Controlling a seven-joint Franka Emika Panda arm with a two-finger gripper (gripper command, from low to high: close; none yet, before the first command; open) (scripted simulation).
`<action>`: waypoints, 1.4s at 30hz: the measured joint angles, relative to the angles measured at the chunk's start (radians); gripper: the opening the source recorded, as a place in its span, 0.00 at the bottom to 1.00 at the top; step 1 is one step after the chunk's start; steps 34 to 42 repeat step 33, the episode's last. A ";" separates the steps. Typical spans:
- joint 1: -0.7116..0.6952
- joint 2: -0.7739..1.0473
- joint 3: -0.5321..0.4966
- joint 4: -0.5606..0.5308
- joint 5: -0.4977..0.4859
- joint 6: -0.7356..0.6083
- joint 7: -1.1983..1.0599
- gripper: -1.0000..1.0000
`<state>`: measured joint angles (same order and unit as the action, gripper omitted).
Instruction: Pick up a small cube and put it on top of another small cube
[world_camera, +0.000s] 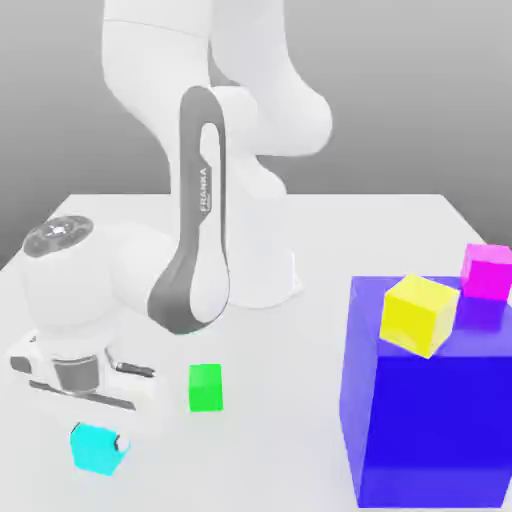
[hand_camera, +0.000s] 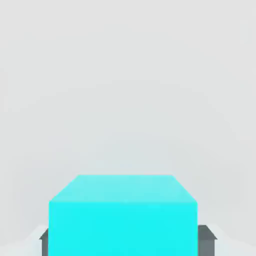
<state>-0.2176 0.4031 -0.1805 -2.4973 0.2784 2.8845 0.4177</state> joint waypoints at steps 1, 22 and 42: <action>-0.006 0.011 0.007 0.002 0.006 0.008 -0.004 0.00; 0.077 -0.674 0.063 -0.467 -0.334 -0.191 0.633 0.00; 0.100 -0.429 0.068 -0.474 -0.289 0.062 0.621 1.00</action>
